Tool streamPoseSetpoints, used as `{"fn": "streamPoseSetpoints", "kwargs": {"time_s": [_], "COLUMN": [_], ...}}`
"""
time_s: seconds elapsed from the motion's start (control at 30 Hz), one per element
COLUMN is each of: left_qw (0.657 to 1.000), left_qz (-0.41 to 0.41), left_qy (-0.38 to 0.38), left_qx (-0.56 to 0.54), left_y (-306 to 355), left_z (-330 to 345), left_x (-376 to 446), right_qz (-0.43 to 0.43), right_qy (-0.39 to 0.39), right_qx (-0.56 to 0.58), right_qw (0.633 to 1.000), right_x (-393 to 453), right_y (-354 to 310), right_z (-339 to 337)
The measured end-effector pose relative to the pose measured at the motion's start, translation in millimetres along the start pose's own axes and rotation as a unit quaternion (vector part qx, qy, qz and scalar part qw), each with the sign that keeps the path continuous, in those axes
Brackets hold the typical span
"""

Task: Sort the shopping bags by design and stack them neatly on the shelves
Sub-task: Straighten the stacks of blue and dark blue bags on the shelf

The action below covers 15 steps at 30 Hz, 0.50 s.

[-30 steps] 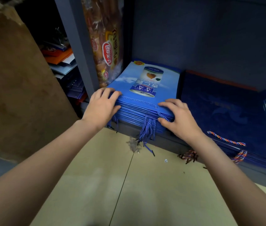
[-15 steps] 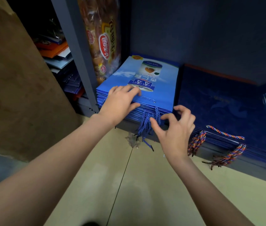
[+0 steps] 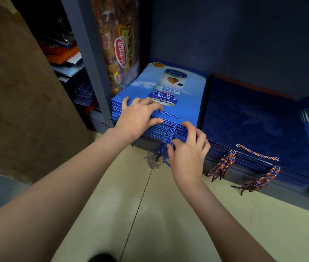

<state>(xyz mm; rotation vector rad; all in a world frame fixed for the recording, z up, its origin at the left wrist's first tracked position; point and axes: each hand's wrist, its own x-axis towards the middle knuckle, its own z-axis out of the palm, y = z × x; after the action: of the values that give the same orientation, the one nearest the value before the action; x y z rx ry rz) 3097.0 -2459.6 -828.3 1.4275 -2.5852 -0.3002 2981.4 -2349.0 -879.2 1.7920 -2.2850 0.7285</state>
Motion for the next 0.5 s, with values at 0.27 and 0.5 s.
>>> {"fn": "streamPoseSetpoints", "kwargs": {"time_s": [0.27, 0.5], "left_qw": [0.994, 0.994], "left_qz": [0.057, 0.042], "left_qy": [0.059, 0.085], "left_qx": [0.066, 0.057], "left_y": [-22.8, -20.2], "left_z": [13.4, 16.3], "left_x": [-24.5, -22.7], "right_qz": [0.001, 0.014], "right_qy": [-0.001, -0.123], "right_qx": [0.181, 0.032], "right_qw": [0.984, 0.992], "right_x": [45.7, 51.8], "right_y": [40.3, 10.7], "right_z": [-45.5, -5.0]}}
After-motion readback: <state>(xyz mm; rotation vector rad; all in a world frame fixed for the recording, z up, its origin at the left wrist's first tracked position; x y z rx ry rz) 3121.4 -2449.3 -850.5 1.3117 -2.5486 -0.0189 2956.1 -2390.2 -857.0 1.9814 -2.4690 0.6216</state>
